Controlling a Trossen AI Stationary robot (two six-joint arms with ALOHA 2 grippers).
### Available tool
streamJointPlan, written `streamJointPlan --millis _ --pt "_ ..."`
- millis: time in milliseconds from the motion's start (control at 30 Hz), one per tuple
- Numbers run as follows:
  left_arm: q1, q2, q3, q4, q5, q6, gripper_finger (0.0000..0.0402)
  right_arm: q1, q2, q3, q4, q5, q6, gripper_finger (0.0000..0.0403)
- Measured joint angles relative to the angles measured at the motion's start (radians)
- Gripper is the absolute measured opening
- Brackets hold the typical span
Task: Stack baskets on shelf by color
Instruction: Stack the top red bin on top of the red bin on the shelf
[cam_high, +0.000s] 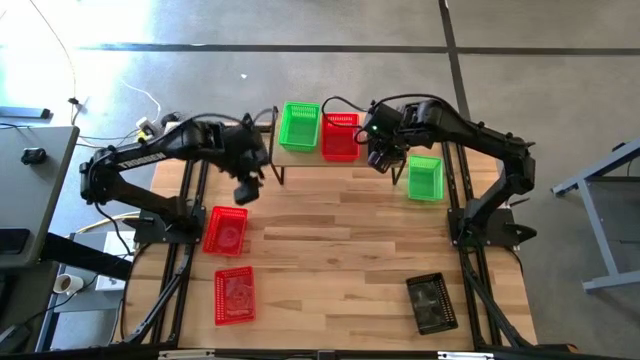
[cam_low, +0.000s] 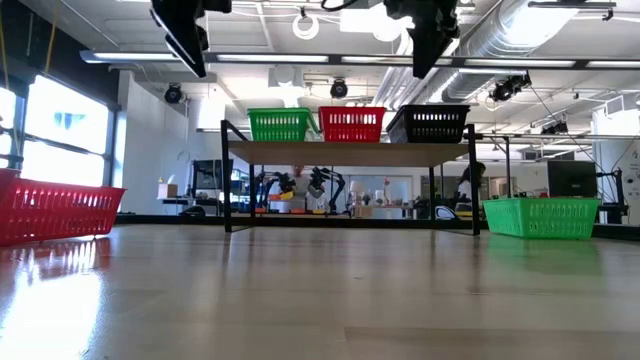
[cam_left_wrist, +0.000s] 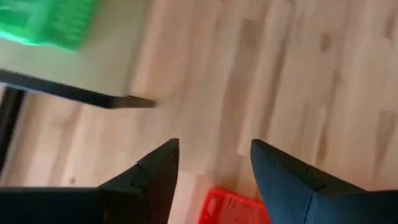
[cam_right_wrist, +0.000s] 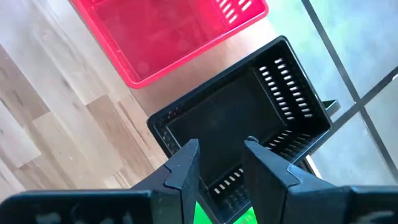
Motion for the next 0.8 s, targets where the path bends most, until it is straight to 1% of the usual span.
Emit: streamJointPlan --millis 133,300,433,567,800 --pt "-0.085 -0.01 -0.034 0.001 -0.001 -0.042 0.0188 0.009 0.0 0.0 -0.001 -0.001 -0.001 0.0108" --pt "-0.191 -0.01 -0.083 -0.003 -0.005 -0.099 0.0188 0.01 -0.001 0.0 -0.024 -0.001 -0.057 0.0108" --pt "-0.293 -0.01 -0.138 -0.007 -0.004 -0.148 0.0188 0.01 -0.012 0.0 -0.064 -0.001 -0.093 0.0108" --pt "-0.401 -0.01 -0.197 -0.006 -0.004 -0.165 0.0188 0.01 -0.034 0.0 -0.096 -0.002 -0.105 0.0108" --pt "-0.568 -0.01 -0.28 -0.006 -0.008 -0.31 0.0188 0.01 -0.074 0.0 -0.091 0.001 -0.138 0.0108"
